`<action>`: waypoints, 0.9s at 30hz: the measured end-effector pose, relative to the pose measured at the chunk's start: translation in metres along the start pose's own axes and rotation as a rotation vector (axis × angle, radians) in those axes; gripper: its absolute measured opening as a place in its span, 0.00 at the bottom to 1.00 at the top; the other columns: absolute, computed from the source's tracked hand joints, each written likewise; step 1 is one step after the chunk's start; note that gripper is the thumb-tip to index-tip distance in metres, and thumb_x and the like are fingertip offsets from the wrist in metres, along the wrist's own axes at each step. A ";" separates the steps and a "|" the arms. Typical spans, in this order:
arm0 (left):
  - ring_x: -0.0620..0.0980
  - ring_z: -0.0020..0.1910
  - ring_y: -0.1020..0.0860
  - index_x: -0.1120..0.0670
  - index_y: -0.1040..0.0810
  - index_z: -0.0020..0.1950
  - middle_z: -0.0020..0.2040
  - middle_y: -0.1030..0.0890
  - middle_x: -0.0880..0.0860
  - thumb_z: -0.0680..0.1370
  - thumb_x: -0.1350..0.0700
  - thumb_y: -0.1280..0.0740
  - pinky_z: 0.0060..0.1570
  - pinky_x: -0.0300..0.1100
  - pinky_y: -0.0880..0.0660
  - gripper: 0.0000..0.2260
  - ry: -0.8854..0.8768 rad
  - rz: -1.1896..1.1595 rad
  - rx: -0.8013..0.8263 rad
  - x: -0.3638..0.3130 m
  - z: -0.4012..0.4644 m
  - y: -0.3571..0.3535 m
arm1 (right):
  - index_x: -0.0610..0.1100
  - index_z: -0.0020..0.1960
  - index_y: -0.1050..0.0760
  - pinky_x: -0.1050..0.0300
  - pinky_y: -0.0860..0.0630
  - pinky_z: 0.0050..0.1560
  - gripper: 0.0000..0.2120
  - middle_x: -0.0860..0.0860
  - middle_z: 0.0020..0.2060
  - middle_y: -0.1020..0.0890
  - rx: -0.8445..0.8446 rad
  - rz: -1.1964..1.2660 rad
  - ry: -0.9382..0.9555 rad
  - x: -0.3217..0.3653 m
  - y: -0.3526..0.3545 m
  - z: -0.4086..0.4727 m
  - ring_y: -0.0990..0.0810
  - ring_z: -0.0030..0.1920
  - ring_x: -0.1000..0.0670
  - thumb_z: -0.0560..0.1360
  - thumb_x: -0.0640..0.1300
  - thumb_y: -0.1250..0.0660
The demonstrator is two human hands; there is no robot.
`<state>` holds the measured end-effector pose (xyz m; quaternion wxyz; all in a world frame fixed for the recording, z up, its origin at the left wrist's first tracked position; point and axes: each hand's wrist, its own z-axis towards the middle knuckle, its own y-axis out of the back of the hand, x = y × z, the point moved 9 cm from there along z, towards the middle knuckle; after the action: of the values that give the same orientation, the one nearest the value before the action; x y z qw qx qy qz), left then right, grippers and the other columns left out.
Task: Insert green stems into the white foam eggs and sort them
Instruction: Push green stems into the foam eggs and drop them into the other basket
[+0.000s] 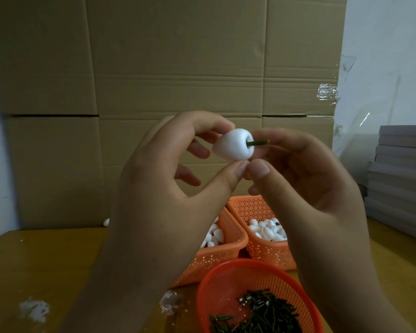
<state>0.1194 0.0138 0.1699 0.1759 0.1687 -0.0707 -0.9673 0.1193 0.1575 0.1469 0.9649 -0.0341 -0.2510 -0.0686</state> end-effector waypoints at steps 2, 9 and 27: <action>0.46 0.51 0.23 0.41 0.23 0.53 0.51 0.21 0.41 0.71 0.49 0.27 0.40 0.33 0.25 0.12 0.000 0.000 -0.002 0.000 0.000 0.000 | 0.53 0.52 0.21 0.58 0.22 0.45 0.11 0.52 0.43 0.17 0.017 0.001 -0.018 -0.001 -0.002 0.000 0.19 0.43 0.53 0.71 0.43 0.31; 0.45 0.48 0.19 0.41 0.24 0.54 0.50 0.19 0.40 0.71 0.48 0.27 0.39 0.33 0.24 0.13 0.029 -0.101 0.014 0.003 -0.001 -0.003 | 0.54 0.54 0.22 0.58 0.22 0.45 0.12 0.52 0.47 0.15 0.074 0.022 -0.055 -0.005 -0.007 0.001 0.18 0.44 0.53 0.71 0.46 0.32; 0.45 0.52 0.20 0.41 0.22 0.56 0.51 0.18 0.41 0.73 0.50 0.30 0.43 0.35 0.23 0.12 0.095 -0.215 0.111 0.009 -0.002 -0.014 | 0.46 0.54 0.20 0.63 0.22 0.38 0.15 0.48 0.42 0.14 0.068 0.314 -0.288 -0.025 -0.003 0.000 0.18 0.37 0.54 0.69 0.47 0.31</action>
<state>0.1074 0.0235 0.1622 0.0649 0.2303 -0.0972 -0.9661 0.0968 0.1573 0.1348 0.9185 -0.0497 -0.3803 0.0964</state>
